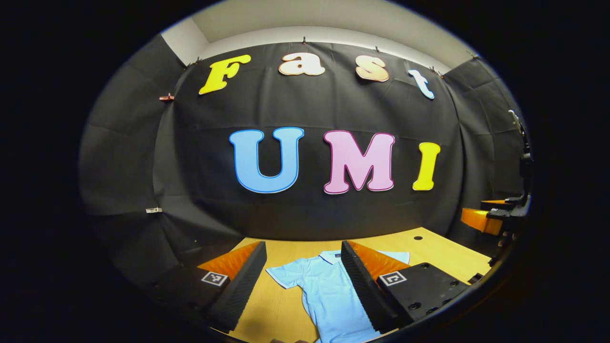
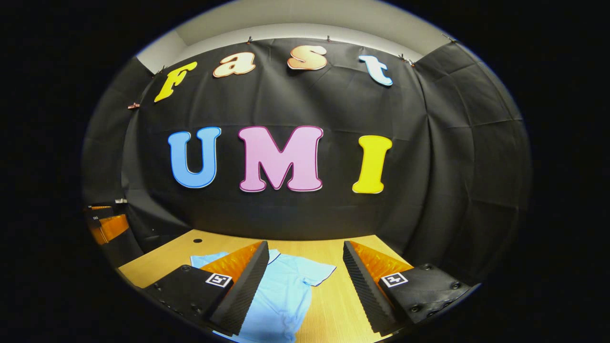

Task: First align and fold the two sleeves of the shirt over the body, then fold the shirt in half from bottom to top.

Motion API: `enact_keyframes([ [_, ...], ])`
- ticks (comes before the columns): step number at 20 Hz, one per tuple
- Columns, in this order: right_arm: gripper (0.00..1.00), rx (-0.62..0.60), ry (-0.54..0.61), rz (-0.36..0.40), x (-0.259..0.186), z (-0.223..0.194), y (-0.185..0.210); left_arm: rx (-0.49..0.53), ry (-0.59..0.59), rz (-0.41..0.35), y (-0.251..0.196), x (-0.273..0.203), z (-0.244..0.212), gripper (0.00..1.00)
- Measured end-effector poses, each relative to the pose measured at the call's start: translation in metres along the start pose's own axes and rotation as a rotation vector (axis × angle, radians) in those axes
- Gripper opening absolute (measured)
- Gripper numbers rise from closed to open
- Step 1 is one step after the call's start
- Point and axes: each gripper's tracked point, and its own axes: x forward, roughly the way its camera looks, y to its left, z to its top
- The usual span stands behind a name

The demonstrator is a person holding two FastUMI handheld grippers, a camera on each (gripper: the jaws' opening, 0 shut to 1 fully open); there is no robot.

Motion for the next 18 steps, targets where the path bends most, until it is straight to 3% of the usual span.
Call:
enact_keyframes([
  [8,0.97,-0.022,0.051,-0.007,0.04,-0.018,-0.018,-0.003,0.033,0.009,-0.006,0.026,-0.014,0.99],
  [15,0.97,-0.012,0.117,-0.008,0.106,-0.043,-0.04,0.006,0.067,0.054,-0.001,0.043,-0.028,0.99],
  [18,0.98,-0.061,0.155,-0.002,0.138,-0.06,-0.049,0.01,0.086,0.085,0.006,0.05,-0.036,0.99],
])
